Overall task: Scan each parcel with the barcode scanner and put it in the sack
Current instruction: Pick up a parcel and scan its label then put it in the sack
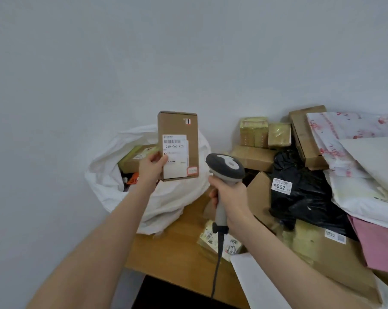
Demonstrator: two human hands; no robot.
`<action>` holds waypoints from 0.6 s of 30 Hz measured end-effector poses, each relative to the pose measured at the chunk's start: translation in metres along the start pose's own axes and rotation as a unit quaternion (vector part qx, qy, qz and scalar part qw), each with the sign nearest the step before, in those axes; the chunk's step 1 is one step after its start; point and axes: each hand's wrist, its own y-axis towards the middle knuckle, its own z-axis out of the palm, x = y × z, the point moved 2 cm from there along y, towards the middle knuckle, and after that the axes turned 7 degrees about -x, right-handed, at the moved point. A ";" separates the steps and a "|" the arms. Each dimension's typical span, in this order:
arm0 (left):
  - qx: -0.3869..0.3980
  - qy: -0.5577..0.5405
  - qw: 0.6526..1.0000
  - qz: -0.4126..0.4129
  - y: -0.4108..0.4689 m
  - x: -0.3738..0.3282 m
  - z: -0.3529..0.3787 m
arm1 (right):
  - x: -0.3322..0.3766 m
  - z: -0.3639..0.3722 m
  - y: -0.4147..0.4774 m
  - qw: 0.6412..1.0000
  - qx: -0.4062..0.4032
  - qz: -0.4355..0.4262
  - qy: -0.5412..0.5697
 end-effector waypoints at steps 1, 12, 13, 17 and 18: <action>-0.020 0.007 0.999 0.029 0.025 -0.008 -0.007 | 0.002 0.013 0.014 1.000 -0.010 0.001 0.006; 0.036 0.491 0.857 0.149 0.198 0.064 -0.003 | -0.028 0.135 0.148 0.990 -0.129 0.061 0.007; 0.067 0.508 0.849 0.132 0.202 0.074 0.007 | -0.032 0.136 0.156 0.988 -0.142 0.066 0.004; 0.178 0.473 0.862 0.029 0.219 0.096 0.031 | -0.040 0.135 0.178 0.982 -0.172 0.078 -0.007; 0.192 0.488 0.851 0.033 0.221 0.098 0.035 | -0.041 0.136 0.182 0.981 -0.177 0.080 -0.012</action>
